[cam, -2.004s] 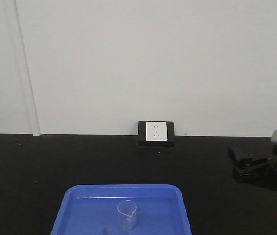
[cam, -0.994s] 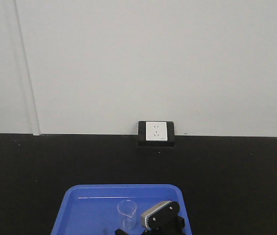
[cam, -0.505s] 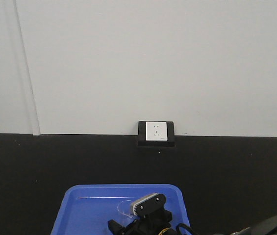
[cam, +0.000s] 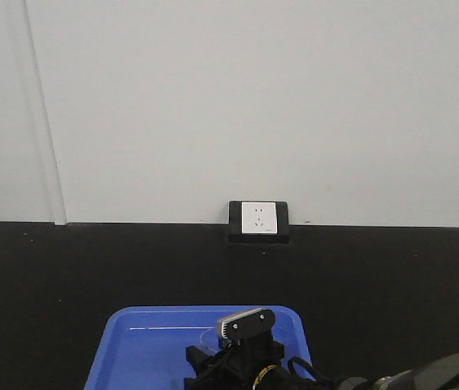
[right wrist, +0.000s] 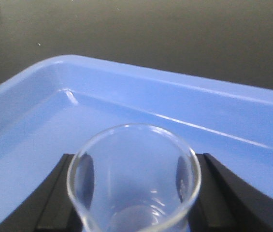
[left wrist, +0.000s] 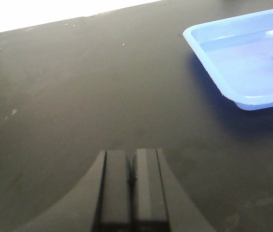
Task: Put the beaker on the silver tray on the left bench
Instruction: 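Close the right gripper on the beaker and lift it out of the tray, then hold the beaker in the right gripper and draw it back toward the robot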
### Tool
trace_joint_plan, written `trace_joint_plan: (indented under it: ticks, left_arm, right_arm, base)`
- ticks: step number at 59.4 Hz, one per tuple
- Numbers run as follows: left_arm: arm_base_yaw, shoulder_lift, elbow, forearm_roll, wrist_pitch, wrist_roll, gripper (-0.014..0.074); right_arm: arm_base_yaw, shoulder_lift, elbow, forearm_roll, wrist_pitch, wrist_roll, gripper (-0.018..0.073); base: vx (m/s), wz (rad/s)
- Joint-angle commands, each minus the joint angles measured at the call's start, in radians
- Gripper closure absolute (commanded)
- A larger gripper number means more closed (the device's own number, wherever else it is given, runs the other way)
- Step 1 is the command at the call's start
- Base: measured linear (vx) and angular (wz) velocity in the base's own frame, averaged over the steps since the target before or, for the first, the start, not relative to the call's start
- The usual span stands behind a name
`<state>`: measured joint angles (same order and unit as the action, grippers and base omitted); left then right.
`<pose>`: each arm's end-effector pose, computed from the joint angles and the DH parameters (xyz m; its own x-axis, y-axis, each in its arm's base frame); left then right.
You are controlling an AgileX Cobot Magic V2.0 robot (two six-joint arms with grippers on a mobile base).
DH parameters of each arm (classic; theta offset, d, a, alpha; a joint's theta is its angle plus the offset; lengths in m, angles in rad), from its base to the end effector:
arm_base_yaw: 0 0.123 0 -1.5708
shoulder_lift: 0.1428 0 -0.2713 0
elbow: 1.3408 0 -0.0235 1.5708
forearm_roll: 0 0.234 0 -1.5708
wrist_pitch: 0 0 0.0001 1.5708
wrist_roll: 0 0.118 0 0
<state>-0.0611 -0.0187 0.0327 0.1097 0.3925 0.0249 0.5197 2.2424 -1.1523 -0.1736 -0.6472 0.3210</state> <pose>0.0746 0.0004 0.1603 -0.3061 0.1448 -0.9409 0.0603 0.9893 0.1326 0.3868 0.2355 0.0828 -0.4078 -0.0259 -0.9127 -0.5131 0.8334 0.2056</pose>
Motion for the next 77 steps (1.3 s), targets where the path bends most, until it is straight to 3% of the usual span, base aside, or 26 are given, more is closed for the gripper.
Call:
trace_joint_plan:
  ticks: [1,15,19,38,39,51,63,77]
  left_arm:
    - [-0.004,-0.008,0.020,-0.003,-0.083,-0.002,0.0595]
    - [-0.004,-0.008,0.020,-0.003,-0.083,-0.002,0.0595]
    - [-0.004,-0.008,0.020,-0.003,-0.083,-0.002,0.0595]
    - [-0.004,-0.008,0.020,-0.003,-0.083,-0.002,0.0595]
    - [-0.004,-0.008,0.020,-0.003,-0.083,-0.002,0.0595]
    - [-0.004,-0.008,0.020,-0.003,-0.083,-0.002,0.0595]
    - [-0.004,-0.008,0.020,-0.003,-0.083,-0.002,0.0595]
    - [-0.004,-0.008,0.020,-0.003,-0.083,-0.002,0.0595]
  right_arm:
    - [-0.001,-0.115,-0.021,-0.004,0.071,0.016,0.0576]
    - [-0.003,-0.354,-0.018,-0.018,0.437,0.005,0.0573]
    - [-0.003,-0.438,0.011,-0.040,0.486,-0.009,0.0573]
    - [-0.003,-0.950,0.374,-0.057,0.508,-0.009,0.0573]
    - [-0.003,-1.087,0.470,-0.059,0.512,-0.010,0.0573]
    - [-0.003,-1.359,0.656,-0.058,0.560,-0.014,0.0573]
    - [-0.003,-1.541,0.724,-0.054,0.609,-0.013,0.0573]
    - [-0.003,-1.608,0.724,-0.051,0.677,-0.012,0.0573]
  base:
    - [0.00,0.00]
    - [0.00,0.00]
    - [0.00,0.00]
    - [0.00,0.00]
    - [0.00,0.00]
    - [0.00,0.00]
    - [0.00,0.00]
    - [0.00,0.00]
